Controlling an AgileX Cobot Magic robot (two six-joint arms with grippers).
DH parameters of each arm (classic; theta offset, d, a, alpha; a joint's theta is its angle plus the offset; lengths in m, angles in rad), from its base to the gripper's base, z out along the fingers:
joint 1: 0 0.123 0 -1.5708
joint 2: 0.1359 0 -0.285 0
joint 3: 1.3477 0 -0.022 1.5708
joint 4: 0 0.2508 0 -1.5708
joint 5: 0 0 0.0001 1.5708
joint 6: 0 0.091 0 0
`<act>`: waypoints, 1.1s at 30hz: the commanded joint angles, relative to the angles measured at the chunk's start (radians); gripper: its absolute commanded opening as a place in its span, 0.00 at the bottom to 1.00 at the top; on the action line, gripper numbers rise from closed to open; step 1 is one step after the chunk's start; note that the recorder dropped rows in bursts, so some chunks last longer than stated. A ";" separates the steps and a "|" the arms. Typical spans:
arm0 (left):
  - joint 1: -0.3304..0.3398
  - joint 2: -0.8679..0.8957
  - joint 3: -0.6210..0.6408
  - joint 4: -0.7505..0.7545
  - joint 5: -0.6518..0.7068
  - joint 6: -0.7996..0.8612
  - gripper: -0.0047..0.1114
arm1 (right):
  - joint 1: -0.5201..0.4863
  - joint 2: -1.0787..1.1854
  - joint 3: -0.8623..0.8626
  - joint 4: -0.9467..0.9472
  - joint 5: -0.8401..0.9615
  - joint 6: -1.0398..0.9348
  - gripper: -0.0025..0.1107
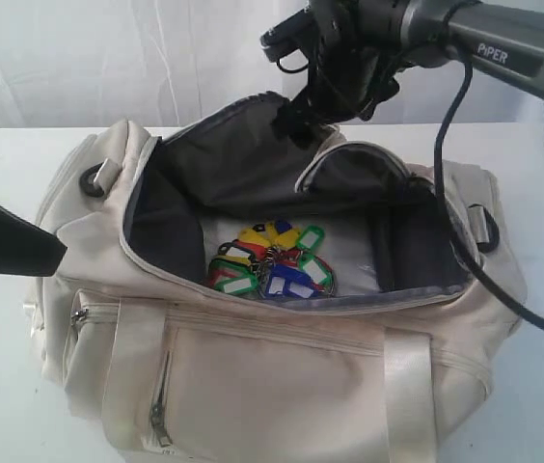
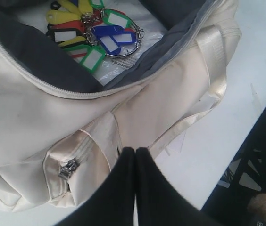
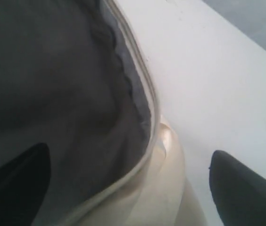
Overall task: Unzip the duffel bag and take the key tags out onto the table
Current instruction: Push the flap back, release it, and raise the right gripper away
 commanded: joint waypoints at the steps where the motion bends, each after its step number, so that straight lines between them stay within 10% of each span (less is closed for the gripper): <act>1: -0.003 -0.008 0.006 -0.026 0.022 0.024 0.04 | -0.010 -0.036 -0.067 0.028 -0.035 -0.027 0.77; 8: -0.003 -0.008 0.006 -0.026 0.028 0.025 0.04 | -0.008 -0.142 -0.081 0.255 0.122 -0.215 0.71; 14: -0.003 -0.008 0.006 -0.027 0.030 0.026 0.04 | -0.004 -0.178 -0.018 0.821 0.259 -0.472 0.04; 16: -0.003 -0.008 0.006 -0.027 0.030 0.029 0.04 | 0.017 -0.195 0.036 0.867 0.259 -0.528 0.03; 33: -0.003 -0.008 0.006 -0.027 0.032 0.029 0.04 | 0.118 -0.234 0.275 -0.013 0.235 -0.115 0.02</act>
